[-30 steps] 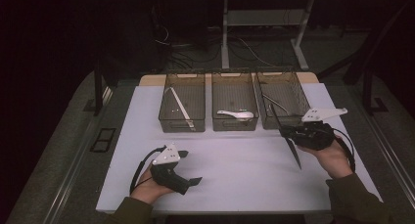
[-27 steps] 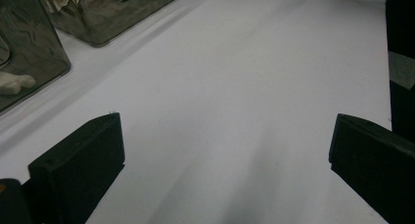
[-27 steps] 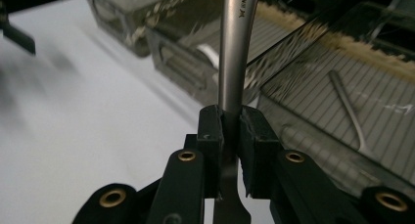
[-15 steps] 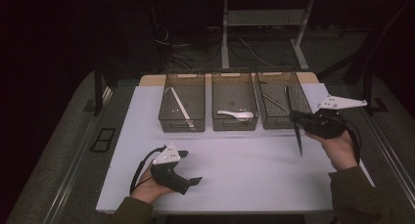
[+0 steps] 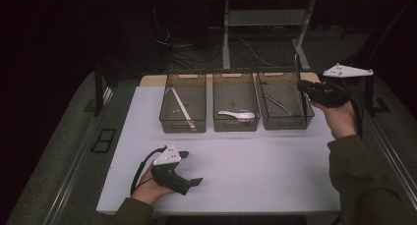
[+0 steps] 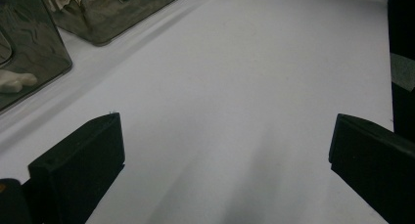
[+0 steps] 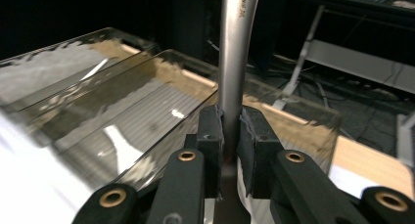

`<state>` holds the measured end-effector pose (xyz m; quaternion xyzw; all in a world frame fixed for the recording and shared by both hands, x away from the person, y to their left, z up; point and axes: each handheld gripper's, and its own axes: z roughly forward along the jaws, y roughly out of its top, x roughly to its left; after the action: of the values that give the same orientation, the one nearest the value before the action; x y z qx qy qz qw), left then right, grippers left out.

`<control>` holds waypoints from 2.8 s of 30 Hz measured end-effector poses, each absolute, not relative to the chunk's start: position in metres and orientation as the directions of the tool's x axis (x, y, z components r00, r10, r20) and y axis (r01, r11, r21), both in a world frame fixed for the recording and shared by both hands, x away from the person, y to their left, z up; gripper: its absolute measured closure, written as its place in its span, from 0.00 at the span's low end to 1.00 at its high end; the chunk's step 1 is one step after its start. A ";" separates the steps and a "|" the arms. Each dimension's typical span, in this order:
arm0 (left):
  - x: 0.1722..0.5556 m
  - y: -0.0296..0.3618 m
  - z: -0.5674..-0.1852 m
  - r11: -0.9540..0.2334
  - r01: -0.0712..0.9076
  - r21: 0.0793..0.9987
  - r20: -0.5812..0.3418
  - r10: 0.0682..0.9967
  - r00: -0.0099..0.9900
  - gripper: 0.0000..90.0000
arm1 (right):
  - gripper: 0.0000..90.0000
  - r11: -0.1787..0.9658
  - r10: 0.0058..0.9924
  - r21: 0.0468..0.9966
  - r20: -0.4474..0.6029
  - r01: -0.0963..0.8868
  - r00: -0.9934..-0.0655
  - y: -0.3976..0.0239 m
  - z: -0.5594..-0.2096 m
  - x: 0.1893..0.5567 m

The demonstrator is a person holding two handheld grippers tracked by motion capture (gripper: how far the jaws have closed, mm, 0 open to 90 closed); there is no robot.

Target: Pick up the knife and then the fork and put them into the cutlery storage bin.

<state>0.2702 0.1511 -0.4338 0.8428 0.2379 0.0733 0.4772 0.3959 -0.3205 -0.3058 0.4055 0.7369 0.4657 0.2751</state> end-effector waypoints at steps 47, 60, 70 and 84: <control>0.270 0.153 -0.433 -0.434 0.329 0.839 -0.104 0.465 0.879 0.00 | 0.88 0.299 0.882 0.786 -0.012 0.541 -0.471 -0.318 -0.371 0.463; 0.270 0.154 -0.432 -0.431 0.325 0.842 -0.105 0.460 0.882 0.00 | 0.86 0.395 0.856 0.705 -0.050 0.589 -0.514 -0.287 -0.393 0.480; 0.270 0.153 -0.433 -0.434 0.324 0.841 -0.102 0.460 0.882 0.00 | 0.75 0.329 0.872 0.724 0.014 0.606 -0.490 -0.299 -0.388 0.476; 0.269 0.152 -0.432 -0.435 0.321 0.841 -0.098 0.462 0.882 0.00 | 0.49 0.238 0.826 0.792 0.139 0.562 -0.546 -0.308 -0.369 0.441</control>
<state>0.2693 0.1521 -0.4320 0.8438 0.2319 0.0733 0.4783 0.4406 -0.3076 -0.3689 0.4502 0.7710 0.4225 0.1564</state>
